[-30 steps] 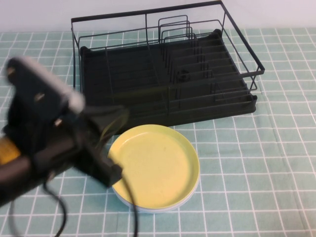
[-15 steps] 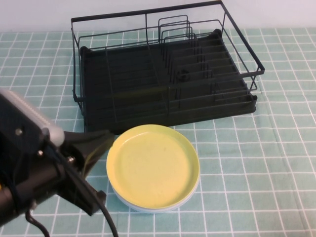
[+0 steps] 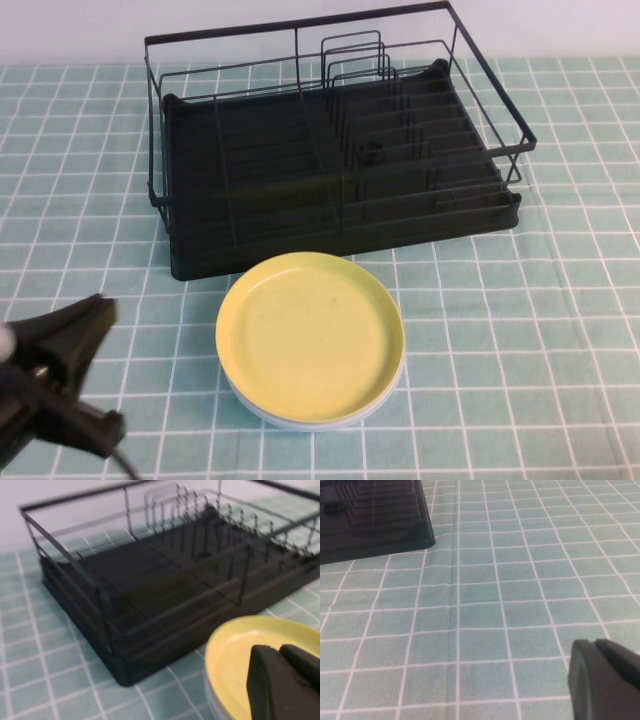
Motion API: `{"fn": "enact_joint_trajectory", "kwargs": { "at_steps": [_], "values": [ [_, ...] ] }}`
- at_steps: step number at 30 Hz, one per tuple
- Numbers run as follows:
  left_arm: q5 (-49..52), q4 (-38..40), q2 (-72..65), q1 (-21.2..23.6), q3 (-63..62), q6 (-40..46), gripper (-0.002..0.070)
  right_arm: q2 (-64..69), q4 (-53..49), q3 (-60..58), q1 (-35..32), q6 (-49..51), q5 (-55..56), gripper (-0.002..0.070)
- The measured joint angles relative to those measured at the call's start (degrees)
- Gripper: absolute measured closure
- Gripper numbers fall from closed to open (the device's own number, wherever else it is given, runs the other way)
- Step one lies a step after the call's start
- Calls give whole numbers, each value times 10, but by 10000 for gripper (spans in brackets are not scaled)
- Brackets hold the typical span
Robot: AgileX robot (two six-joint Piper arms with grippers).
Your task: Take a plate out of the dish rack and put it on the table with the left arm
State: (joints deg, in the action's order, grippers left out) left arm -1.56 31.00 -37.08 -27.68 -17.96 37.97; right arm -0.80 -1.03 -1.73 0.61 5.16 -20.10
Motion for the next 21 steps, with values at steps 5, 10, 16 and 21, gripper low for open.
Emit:
{"fn": "enact_joint_trajectory", "kwargs": {
  "at_steps": [5, 10, 16, 21],
  "values": [
    [-87, -101, 85, 12, 82, -79, 676, 0, 0, 0, 0, 0, 0, 694],
    [-107, -150, 200, 91, 176, -189, 676, 0, 0, 0, 0, 0, 0, 694],
    [32, -264, 325, 204, 194, -251, 676, 0, 0, 0, 0, 0, 0, 694],
    [168, -298, 376, 247, 194, -313, 676, 0, 0, 0, 0, 0, 0, 694]
  ]
}}
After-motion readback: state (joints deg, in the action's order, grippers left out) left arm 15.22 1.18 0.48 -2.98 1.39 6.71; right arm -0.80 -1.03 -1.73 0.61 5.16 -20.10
